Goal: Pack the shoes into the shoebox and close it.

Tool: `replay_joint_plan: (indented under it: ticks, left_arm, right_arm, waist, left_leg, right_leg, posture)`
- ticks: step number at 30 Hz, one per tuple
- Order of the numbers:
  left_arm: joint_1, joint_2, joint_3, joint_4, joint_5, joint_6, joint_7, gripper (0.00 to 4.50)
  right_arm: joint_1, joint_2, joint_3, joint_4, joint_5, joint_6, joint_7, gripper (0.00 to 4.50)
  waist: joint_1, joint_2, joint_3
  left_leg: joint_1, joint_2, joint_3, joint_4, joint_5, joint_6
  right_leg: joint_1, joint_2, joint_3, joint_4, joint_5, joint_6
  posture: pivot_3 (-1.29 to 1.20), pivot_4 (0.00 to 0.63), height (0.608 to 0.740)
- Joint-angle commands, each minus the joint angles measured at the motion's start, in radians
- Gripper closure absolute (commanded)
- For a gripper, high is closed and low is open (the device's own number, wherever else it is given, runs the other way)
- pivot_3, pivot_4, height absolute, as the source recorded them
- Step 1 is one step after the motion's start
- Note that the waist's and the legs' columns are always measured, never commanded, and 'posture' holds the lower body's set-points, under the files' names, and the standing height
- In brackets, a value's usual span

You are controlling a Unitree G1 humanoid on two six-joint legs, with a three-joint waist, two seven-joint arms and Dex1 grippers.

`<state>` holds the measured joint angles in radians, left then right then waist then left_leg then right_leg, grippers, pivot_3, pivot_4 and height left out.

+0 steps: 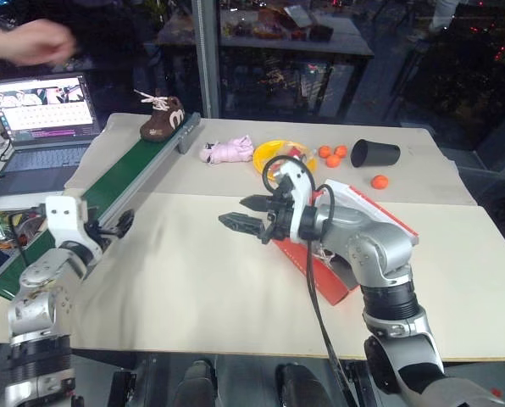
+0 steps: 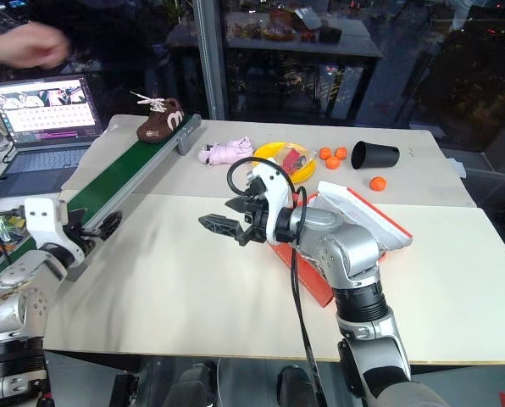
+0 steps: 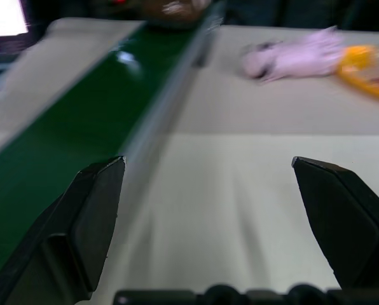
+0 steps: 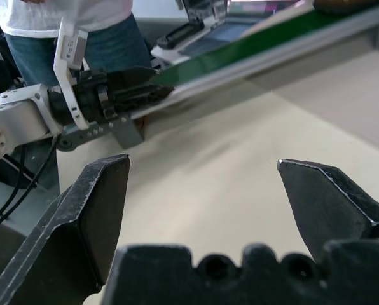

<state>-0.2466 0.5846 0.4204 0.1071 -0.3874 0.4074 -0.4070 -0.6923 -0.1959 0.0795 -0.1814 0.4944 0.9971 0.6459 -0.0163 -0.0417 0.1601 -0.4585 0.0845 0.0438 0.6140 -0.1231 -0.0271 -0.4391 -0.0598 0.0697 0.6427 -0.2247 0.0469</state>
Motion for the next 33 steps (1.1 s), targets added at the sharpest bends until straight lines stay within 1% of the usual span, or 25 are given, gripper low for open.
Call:
replay_joint_plan:
  ticks: [1,5,8,14,18,26,33]
  left_arm:
    - [-0.01,0.039,0.037,0.055,0.011,-0.092,-0.043,0.0]
    - [-0.039,0.082,0.05,0.179,0.026,-0.172,-0.081,0.0]
    - [-0.066,0.104,0.048,0.246,0.022,-0.225,-0.128,0.0]
    - [-0.111,0.141,0.081,0.383,0.012,-0.318,-0.179,0.0]
    - [-0.132,0.145,0.078,0.419,0.003,-0.352,-0.222,0.0]
    - [-0.224,0.161,0.069,0.5,0.016,-0.39,-0.227,0.0]
    - [-0.269,0.186,0.055,0.578,0.042,-0.429,-0.242,0.0]
  right_arm:
    - [-0.008,-0.016,0.032,-0.015,0.005,-0.056,0.032,0.12]
    - [0.035,-0.077,0.131,-0.009,-0.078,-0.169,0.071,0.12]
    - [0.058,-0.102,0.161,-0.008,-0.106,-0.219,0.083,0.12]
    - [0.083,-0.13,0.172,-0.018,-0.119,-0.237,0.094,0.12]
    - [0.096,-0.136,0.166,-0.026,-0.121,-0.236,0.085,0.12]
    - [0.097,-0.146,0.164,-0.029,-0.126,-0.233,0.079,0.12]
    - [0.092,-0.149,0.161,-0.022,-0.13,-0.237,0.078,0.12]
  waist:
    - [0.0,0.0,0.0]
    - [0.002,-0.001,-0.001]
    - [0.002,-0.002,-0.001]
    - [0.0,-0.003,-0.001]
    - [0.0,-0.003,-0.001]
    - [0.004,-0.003,-0.002]
    - [0.0,-0.003,-0.002]
  left_leg:
    - [0.0,0.0,0.0,0.0,0.0,-0.001]
    - [0.0,0.0,0.0,0.0,-0.001,-0.002]
    - [0.0,0.0,0.001,-0.001,-0.003,-0.005]
    - [0.0,0.0,0.001,-0.001,-0.003,-0.005]
    - [0.0,0.001,0.001,-0.002,-0.003,-0.005]
    - [0.0,0.001,0.001,-0.001,-0.003,-0.005]
    - [0.0,0.001,0.002,-0.001,-0.003,-0.005]
  right_leg:
    - [0.0,0.0,0.0,0.0,0.0,0.0]
    - [0.0,0.0,-0.001,0.0,0.0,-0.001]
    - [0.0,0.0,-0.001,-0.001,-0.001,-0.001]
    - [0.0,0.0,-0.001,-0.001,-0.001,-0.001]
    - [-0.001,0.0,-0.001,-0.001,-0.001,-0.001]
    - [0.0,0.0,-0.001,0.0,-0.001,-0.001]
    - [-0.001,0.0,-0.001,0.0,-0.001,-0.001]
  posture:
    - [0.0,0.15,0.736]
    - [0.0,0.15,0.736]
    - [0.0,0.15,0.736]
    - [0.0,0.15,0.736]
    - [0.0,0.15,0.736]
    - [0.0,0.15,0.736]
    - [0.0,0.15,0.736]
